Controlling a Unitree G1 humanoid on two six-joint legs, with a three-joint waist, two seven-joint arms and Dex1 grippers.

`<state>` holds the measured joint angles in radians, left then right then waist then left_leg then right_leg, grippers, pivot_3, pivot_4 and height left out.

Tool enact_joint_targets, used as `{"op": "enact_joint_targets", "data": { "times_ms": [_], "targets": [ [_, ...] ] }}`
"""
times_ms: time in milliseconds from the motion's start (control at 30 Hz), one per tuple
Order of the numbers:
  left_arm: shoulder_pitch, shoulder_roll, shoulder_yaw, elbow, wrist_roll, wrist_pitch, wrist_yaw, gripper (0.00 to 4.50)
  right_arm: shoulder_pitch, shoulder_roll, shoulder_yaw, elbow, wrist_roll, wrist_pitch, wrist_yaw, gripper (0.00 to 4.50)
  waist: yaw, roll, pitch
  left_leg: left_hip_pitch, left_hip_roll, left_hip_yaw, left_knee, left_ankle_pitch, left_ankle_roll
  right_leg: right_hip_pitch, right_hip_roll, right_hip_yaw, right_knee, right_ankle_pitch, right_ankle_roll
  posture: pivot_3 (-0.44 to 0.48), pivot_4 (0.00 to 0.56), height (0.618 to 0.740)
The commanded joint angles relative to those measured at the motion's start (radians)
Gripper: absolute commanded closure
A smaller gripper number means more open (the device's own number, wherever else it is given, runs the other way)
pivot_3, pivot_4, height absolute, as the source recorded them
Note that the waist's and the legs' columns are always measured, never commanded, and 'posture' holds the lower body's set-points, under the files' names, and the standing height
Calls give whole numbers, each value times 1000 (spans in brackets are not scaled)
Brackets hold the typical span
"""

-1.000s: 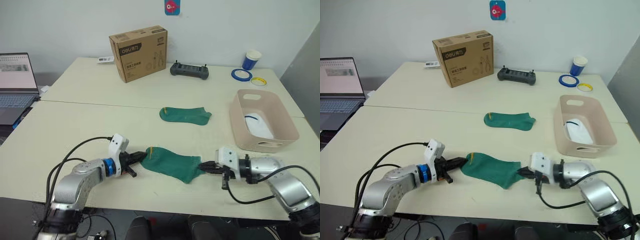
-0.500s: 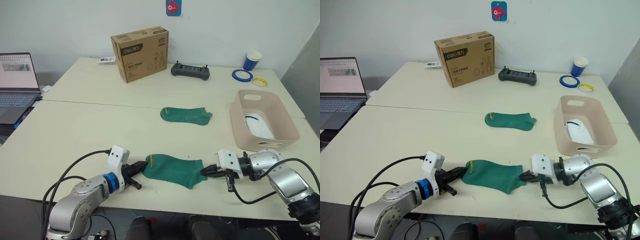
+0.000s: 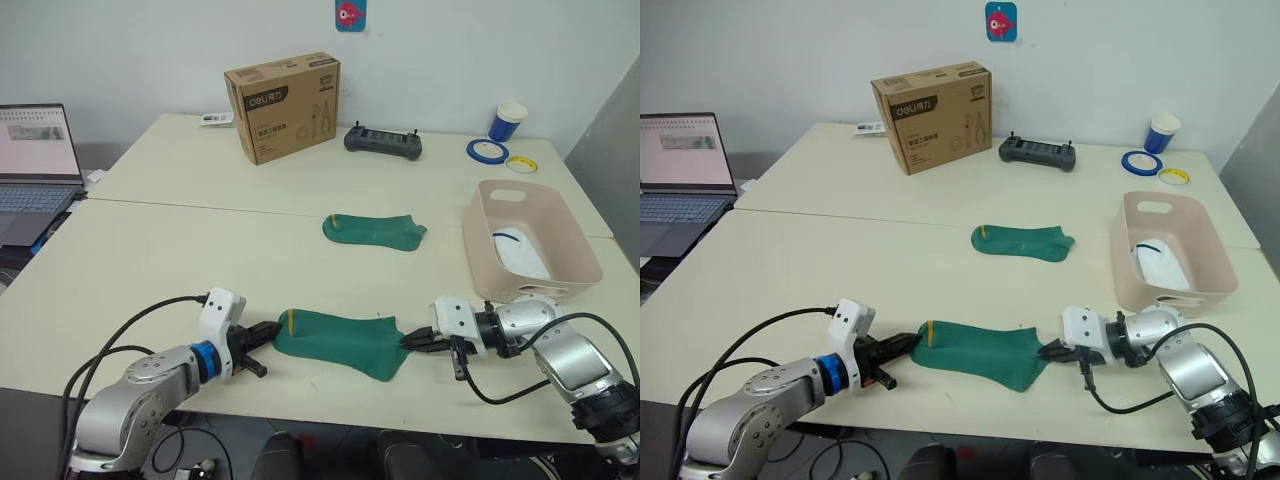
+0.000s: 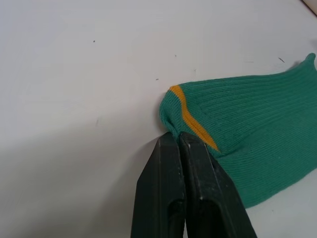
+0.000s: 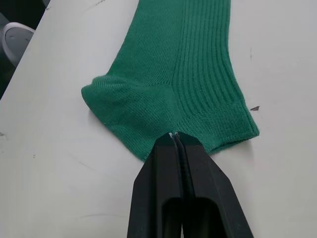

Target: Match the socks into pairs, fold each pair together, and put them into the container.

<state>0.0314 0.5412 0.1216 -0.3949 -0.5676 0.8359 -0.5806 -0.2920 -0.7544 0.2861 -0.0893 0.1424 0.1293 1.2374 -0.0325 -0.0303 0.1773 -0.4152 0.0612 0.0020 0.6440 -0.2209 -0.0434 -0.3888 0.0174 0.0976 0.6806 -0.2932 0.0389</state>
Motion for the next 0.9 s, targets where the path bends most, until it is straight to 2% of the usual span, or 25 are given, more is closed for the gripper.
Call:
{"op": "enact_joint_targets", "data": {
  "times_ms": [33, 67, 133, 200, 267, 333, 433, 467, 500, 533, 567, 600, 633, 700, 900],
  "targets": [
    [7, 7, 3, -14, -9, -16, -16, 4077, 1, -9, -43, -5, 16, -15, -10, 4075, 0, 0, 0, 0, 0, 0, 0, 0, 0, 0, 0, 0, 0, 0, 0, 0, 150, 740],
    [13, 9, 11, -21, -19, -11, -19, 3925, 4, -17, -52, -11, 25, -7, -7, 3906, 0, 0, 0, 0, 0, 0, 0, 0, 0, 0, 0, 0, 0, 0, 0, 0, 150, 740],
    [30, 32, 41, -24, -28, -11, -33, 3284, 11, -39, -85, -35, 43, 8, -6, 3195, 0, 0, 0, 0, 0, 0, 0, 0, 0, 0, 0, 0, 0, 0, 0, 0, 150, 740],
    [32, 66, 95, -7, -53, -16, -64, 2665, 20, -56, -139, -84, 123, 103, 1, 2529, 0, 0, 0, 0, 0, 0, 0, 0, 0, 0, 0, 0, 0, 0, 0, 0, 150, 740],
    [33, 100, 134, 1, -97, -18, -121, 2665, 25, -55, -184, -132, 215, 215, -7, 2529, -1, 0, 0, 0, 1, -1, -1, 0, 0, 0, 0, -1, 1, 0, 0, 0, 150, 740],
    [15, 146, 158, 0, -100, -96, -211, 2665, 19, -25, -205, -171, 271, 284, -42, 2529, -3, 0, 0, 0, 2, -1, -1, 0, 0, -1, 1, -1, 1, 0, -1, 0, 150, 740],
    [-24, 205, 98, 19, -28, -213, -305, 2665, 20, 49, -167, -207, 281, 307, -91, 2529, -1, 0, 0, 0, 2, -1, -1, 0, 0, -1, 1, -1, 1, -2, -4, 0, 150, 740],
    [-32, 222, 58, 26, 4, -254, -339, 2633, 21, 65, -145, -214, 267, 298, -94, 2900, -1, 0, 0, 0, 1, -1, -1, 0, 0, -1, 1, -1, 1, -2, -4, 0, 150, 740],
    [-49, 222, 14, 33, 30, -305, -377, 2934, 18, 89, -113, -214, 241, 283, -106, 3180, -1, 1, 0, 0, 1, 0, -1, 0, 0, -1, 0, 0, 0, -2, -4, 0, 150, 740],
    [-61, 221, -16, 41, 47, -341, -402, 3008, 16, 105, -90, -213, 223, 272, -115, 3417, -1, 1, 0, 0, 0, 1, -1, 0, 0, -1, 0, 0, 0, -2, -4, 0, 150, 740],
    [-74, 215, -43, 46, 55, -370, -428, 3220, 14, 119, -65, -210, 205, 259, -118, 3800, -1, 1, 0, 0, 0, 2, -1, 0, 0, -1, -1, 0, -1, -2, -4, 0, 150, 740],
    [-86, 217, -87, 59, 92, -415, -454, 3668, 13, 132, -40, -201, 183, 240, -122, 4323, -1, 0, 1, -1, 0, 3, -1, 0, 0, -1, -1, 0, -1, -2, -3, 0, 150, 740],
    [-92, 220, -117, 69, 119, -445, -470, 3812, 12, 139, -26, -194, 170, 228, -124, 4475, 0, 0, 1, -1, 0, 3, -1, 0, 0, -1, -2, 1, -1, -2, -3, 0, 150, 740],
    [-108, 218, -177, 106, 180, -506, -489, 4391, 16, 142, -2, -178, 143, 201, -120, 4500, 0, 0, 0, -1, 0, 2, -1, 0, 0, -1, -1, 0, -1, -2, -3, 0, 150, 740],
    [-138, 206, -277, 224, 286, -582, -504, 4449, 62, 85, 29, -116, 64, 105, -90, 4500, 0, 1, 1, -1, 1, 1, -1, 0, 0, -1, 0, -1, 0, -2, -4, 0, 150, 740]
  ]
}}
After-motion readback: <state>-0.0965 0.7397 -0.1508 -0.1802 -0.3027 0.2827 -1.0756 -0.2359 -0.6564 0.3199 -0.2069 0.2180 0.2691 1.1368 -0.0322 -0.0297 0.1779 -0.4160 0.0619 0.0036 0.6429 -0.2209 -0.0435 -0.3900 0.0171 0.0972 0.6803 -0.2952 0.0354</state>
